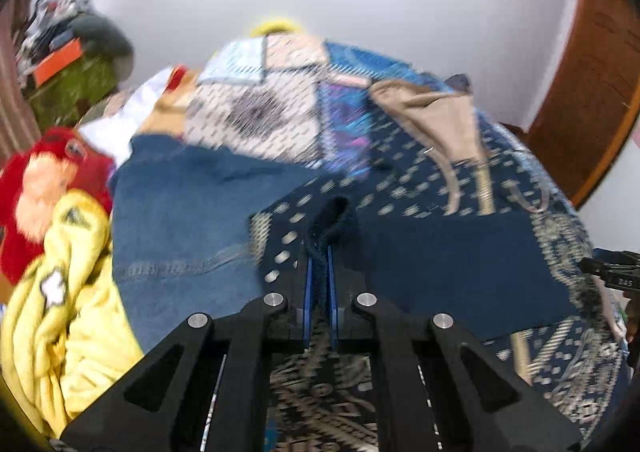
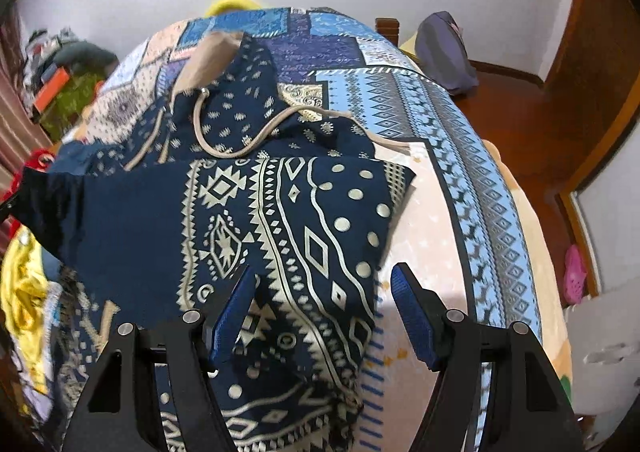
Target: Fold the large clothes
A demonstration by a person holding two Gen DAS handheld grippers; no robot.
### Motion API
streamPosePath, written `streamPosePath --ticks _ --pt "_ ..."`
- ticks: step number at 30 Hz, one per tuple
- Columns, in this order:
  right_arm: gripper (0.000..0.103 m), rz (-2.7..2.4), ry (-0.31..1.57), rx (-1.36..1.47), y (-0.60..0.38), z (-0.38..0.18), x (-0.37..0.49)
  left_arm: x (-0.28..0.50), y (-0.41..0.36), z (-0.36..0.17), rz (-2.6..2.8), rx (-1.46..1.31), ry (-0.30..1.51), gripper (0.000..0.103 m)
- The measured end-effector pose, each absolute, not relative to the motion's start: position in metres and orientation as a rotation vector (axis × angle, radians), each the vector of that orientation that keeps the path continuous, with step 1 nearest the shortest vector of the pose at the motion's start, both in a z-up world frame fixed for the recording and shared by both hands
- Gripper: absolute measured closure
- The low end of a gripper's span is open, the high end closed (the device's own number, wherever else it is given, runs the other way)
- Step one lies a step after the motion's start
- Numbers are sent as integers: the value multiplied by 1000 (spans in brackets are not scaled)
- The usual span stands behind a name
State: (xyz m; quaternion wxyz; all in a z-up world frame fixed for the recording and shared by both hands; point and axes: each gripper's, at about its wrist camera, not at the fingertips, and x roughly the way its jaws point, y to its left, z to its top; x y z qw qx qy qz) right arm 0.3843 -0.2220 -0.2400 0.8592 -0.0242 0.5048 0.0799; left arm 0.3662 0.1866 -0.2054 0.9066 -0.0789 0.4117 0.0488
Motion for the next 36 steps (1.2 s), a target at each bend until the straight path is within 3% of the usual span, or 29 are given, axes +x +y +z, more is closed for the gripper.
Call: streamPosePath --ticks 3,7,16,19,21,28,31,36 --pt "32 157 1082 -124 -214 -253 391 369 199 -232 137 -185 897 97" --pt "9 118 1061 -160 -218 -257 393 365 213 -253 183 -192 936 97" --pt "9 144 1159 46 -243 -255 399 354 233 -257 210 -180 996 96" --pt "9 139 1127 24 -243 -239 399 353 233 -239 204 -172 970 76" --pt "9 148 1094 -2 -239 -224 399 355 230 -221 209 -151 927 46" --pt "9 199 930 -55 -210 -161 416 386 201 -158 167 -56 791 32" --pt "9 238 890 -18 -193 -142 435 410 186 -145 144 -62 780 17" --pt "9 282 855 28 -164 -125 478 471 155 -141 54 -84 815 12"
